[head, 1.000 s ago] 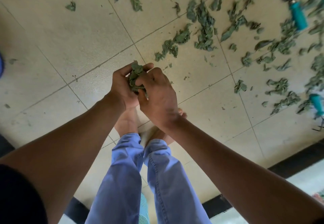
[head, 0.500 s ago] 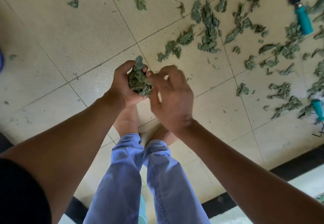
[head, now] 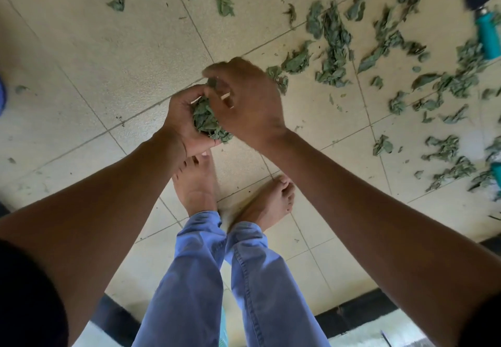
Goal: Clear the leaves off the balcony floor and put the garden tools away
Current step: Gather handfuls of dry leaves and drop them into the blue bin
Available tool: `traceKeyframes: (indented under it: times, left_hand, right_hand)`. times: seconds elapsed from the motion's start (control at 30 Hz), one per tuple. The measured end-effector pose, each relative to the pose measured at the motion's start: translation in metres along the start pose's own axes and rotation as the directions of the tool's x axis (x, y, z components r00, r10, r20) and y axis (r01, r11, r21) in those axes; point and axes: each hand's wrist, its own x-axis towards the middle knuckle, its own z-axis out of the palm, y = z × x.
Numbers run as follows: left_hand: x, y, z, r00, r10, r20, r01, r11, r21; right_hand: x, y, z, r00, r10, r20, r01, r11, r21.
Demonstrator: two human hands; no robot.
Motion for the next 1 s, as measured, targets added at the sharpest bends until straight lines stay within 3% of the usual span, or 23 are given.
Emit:
traceKeyframes:
  times: [0.1, 0.2, 0.33, 0.43, 0.6, 0.7, 0.87, 1.0]
  left_hand:
    - [0.005, 0.006, -0.002, 1.0, 0.018, -0.007, -0.019, 0.999, -0.032]
    - [0.007, 0.011, 0.003, 0.997, 0.06, -0.039, -0.061, 0.998, -0.014]
    - [0.006, 0.018, 0.006, 0.994, 0.111, -0.017, -0.11, 0.994, 0.014]
    - [0.01, 0.024, 0.003, 0.983, 0.165, -0.079, -0.16, 0.985, 0.059]
    - [0.012, 0.034, -0.003, 0.984, 0.137, -0.115, -0.139, 0.99, -0.009]
    - [0.01, 0.038, -0.013, 0.988, 0.115, -0.106, -0.114, 0.993, 0.012]
    - [0.007, 0.038, -0.027, 0.985, 0.122, -0.122, -0.114, 0.991, 0.075]
    - [0.003, 0.03, -0.036, 0.984, 0.089, -0.157, -0.082, 0.996, 0.046]
  right_hand:
    - [-0.008, -0.011, 0.015, 0.993, 0.005, 0.115, 0.02, 0.975, -0.22]
    - [-0.021, -0.018, 0.029, 0.989, 0.05, 0.136, -0.006, 0.952, -0.306]
    - [-0.031, -0.025, 0.037, 0.975, 0.088, 0.205, -0.033, 0.965, -0.26]
    - [-0.037, -0.032, 0.039, 0.971, 0.075, 0.227, -0.029, 0.979, -0.201]
    - [-0.045, -0.032, 0.023, 0.999, 0.011, 0.036, -0.006, 0.994, -0.113]
    - [-0.042, -0.007, 0.018, 0.991, 0.13, -0.03, -0.133, 0.979, -0.154]
    - [-0.041, 0.061, 0.038, 0.914, 0.402, 0.047, -0.385, 0.899, -0.208]
    - [-0.033, 0.083, 0.053, 0.875, 0.475, 0.092, -0.44, 0.86, -0.257]
